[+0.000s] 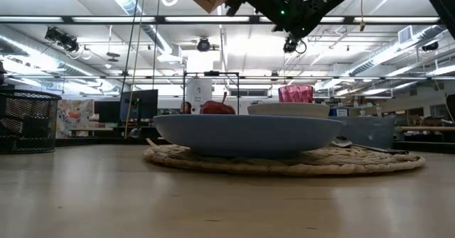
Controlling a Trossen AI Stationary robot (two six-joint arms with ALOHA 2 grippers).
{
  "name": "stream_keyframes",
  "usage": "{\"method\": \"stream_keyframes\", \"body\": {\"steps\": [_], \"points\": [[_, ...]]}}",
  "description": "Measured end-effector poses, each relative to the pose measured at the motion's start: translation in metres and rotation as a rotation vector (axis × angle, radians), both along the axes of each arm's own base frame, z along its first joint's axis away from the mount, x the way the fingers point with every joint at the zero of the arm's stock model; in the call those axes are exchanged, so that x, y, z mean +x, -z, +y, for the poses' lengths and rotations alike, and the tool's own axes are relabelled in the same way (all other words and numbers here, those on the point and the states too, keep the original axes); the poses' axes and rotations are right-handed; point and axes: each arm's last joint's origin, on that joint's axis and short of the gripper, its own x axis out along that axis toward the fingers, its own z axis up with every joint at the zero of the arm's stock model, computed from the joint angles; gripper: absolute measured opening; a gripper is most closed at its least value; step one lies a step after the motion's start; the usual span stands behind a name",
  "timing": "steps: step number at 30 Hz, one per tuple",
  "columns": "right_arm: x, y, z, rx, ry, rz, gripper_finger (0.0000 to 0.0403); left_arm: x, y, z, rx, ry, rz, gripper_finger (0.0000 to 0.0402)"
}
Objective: Arrange a breakfast setting
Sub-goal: Pour the cereals from the cereal box into the white bowl
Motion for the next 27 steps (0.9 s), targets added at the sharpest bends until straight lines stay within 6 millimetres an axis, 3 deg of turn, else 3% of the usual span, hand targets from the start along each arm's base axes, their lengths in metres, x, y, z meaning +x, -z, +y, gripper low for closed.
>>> {"method": "stream_keyframes", "body": {"steps": [8,15,18,23,27], "points": [[0.0,-0.003,0.0,0.055,-0.017,0.002,0.0333,0.006,-0.001,0.003,0.032,-0.003,0.0,0.0004],[0.0,-0.004,0.002,0.028,-0.011,-0.011,0.0294,0.007,-0.002,0.003,0.031,-0.021,-0.013,0.0045],[0.0,-0.004,0.001,0.009,0.003,-0.022,0.0268,0.007,-0.001,0.004,0.03,-0.02,-0.01,0.0073],[-0.003,-0.005,-0.003,0.001,0.011,-0.033,0.0266,-0.002,-0.003,0.0,0.021,-0.023,-0.028,0.0143],[-0.013,-0.012,-0.007,-0.018,-0.015,-0.05,0.0265,-0.028,-0.012,-0.01,0.019,-0.023,-0.095,0.0203]]}}
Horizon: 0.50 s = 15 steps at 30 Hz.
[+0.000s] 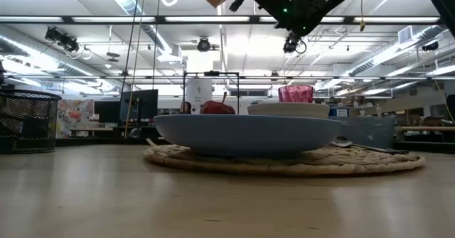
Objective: Arrange a breakfast setting
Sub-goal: Pour the cereals from the cereal box into the white bowl
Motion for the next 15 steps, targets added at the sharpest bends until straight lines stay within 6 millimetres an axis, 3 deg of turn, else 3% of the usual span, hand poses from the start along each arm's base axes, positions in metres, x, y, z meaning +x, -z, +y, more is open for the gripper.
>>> {"method": "stream_keyframes", "body": {"steps": [7,10,15], "points": [[-0.028,-0.01,-0.01,-0.021,-0.027,-0.008,0.0265,-0.047,-0.013,-0.019,0.036,0.035,-0.143,0.0262],[-0.048,-0.015,-0.011,-0.04,-0.005,-0.006,0.0265,-0.055,-0.014,-0.022,0.021,0.038,-0.167,0.0264],[-0.09,-0.021,-0.004,-0.056,0.056,-0.009,0.0265,-0.052,-0.011,-0.021,-0.02,0.038,-0.148,0.0257]]}}
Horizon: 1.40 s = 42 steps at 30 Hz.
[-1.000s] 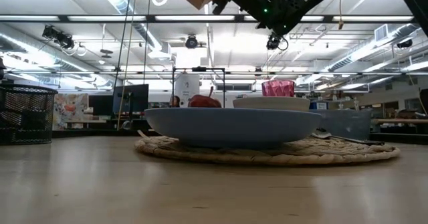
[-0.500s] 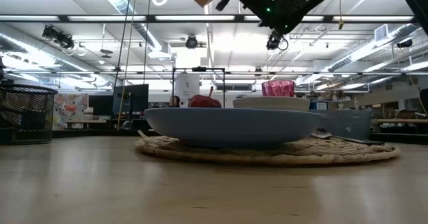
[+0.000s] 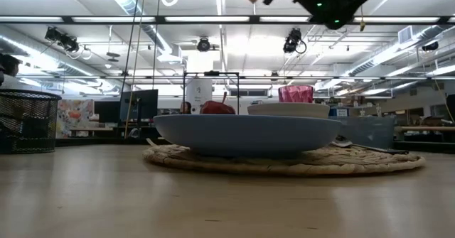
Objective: Arrange a breakfast setting
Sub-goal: Pour the cereals from the cereal box into the white bowl
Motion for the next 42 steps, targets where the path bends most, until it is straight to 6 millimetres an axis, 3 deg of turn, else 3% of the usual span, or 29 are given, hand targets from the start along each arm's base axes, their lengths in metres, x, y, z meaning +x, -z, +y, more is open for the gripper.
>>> {"method": "stream_keyframes", "body": {"steps": [4,11,20,29,42], "points": [[-0.038,0.003,0.015,0.007,0.055,0.021,0.0265,0.015,0.006,0.006,-0.019,-0.009,0.045,0.0254],[-0.099,0.015,0.058,0.031,0.096,0.074,0.0265,0.05,0.02,0.019,-0.029,-0.011,0.088,0.0254],[-0.159,0.035,0.105,0.096,0.167,0.209,0.0265,0.085,0.045,0.033,-0.072,-0.01,0.119,0.0254],[-0.195,0.043,0.139,0.105,0.23,0.309,0.0265,0.106,0.063,0.041,-0.095,-0.009,0.117,0.0254],[-0.224,0.059,0.174,0.104,0.374,0.327,0.0265,0.109,0.063,0.037,-0.136,0.016,0.089,0.0254]]}}
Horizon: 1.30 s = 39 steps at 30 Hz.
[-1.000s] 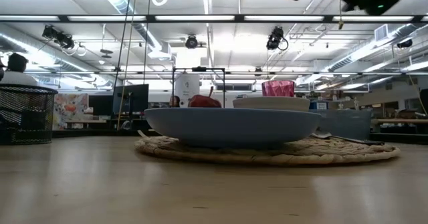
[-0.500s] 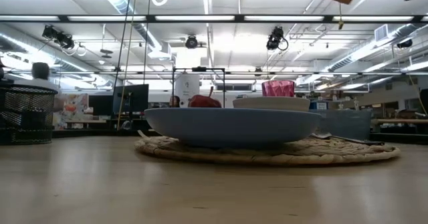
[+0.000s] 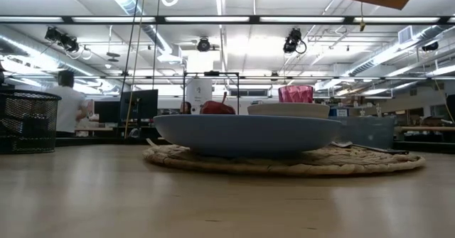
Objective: Arrange a breakfast setting
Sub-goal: Pour the cereals from the cereal box into the white bowl
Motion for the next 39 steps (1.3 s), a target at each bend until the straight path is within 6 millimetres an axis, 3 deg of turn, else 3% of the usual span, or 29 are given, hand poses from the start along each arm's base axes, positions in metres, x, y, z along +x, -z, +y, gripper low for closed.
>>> {"method": "stream_keyframes", "body": {"steps": [11,21,39], "points": [[-0.015,0.011,0.021,-0.008,0.075,-0.019,0.0264,0.0,0.0,-0.001,0.0,-0.004,-0.004,0.0254],[-0.014,0.013,0.02,-0.035,0.075,0.008,0.0264,0.0,0.0,-0.001,0.0,-0.014,-0.002,0.0254],[-0.01,0.041,0.014,0.044,0.104,0.223,0.0264,0.0,0.0,-0.001,0.001,-0.013,0.0,0.0254]]}}
